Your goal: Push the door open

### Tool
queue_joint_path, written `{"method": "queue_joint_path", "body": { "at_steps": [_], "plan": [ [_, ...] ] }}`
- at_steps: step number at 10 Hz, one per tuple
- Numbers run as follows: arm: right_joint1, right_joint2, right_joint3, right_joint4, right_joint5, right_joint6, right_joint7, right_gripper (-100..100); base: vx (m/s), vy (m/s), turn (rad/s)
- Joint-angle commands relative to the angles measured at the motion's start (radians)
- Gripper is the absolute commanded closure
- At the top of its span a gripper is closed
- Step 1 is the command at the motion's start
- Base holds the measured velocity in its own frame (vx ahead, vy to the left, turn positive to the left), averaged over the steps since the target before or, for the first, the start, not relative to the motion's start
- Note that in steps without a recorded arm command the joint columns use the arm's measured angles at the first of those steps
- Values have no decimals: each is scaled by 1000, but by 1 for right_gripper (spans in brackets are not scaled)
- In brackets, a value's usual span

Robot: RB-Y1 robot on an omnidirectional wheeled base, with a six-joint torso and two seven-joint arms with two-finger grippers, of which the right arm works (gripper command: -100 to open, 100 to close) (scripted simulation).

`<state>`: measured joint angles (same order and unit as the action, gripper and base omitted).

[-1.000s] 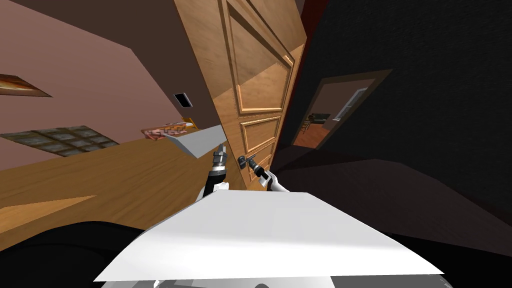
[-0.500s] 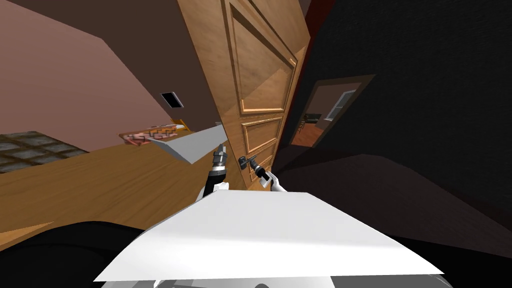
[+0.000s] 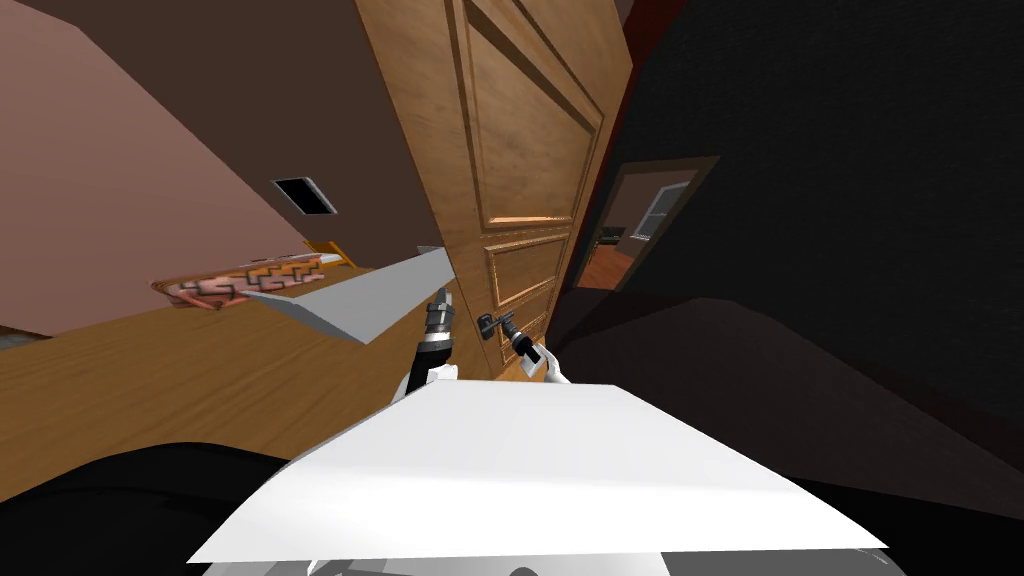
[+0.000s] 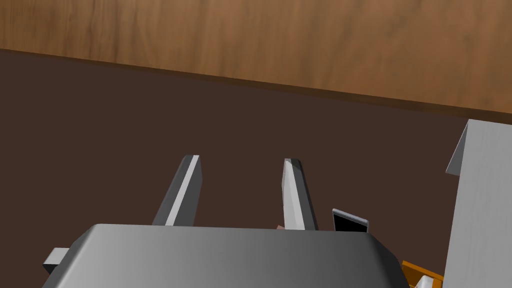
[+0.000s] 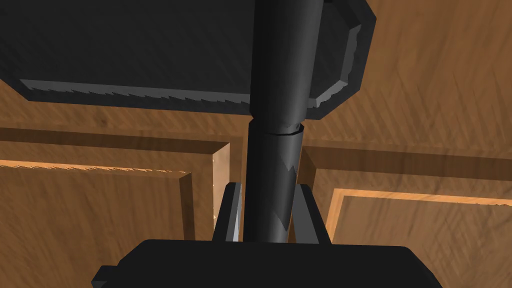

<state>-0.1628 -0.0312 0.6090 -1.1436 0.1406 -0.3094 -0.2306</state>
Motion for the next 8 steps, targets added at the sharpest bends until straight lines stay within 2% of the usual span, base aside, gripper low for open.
{"method": "queue_joint_path", "body": {
  "at_steps": [1, 3, 8],
  "plan": [
    [9, 1, -31, -14, 20, 3, -8, 100, 115, 213, -144],
    [26, 13, -49, -29, 43, 8, -16, 100, 82, 251, -164],
    [52, 39, -77, -52, 79, 17, -28, 100, 52, 185, -107]
  ]
}}
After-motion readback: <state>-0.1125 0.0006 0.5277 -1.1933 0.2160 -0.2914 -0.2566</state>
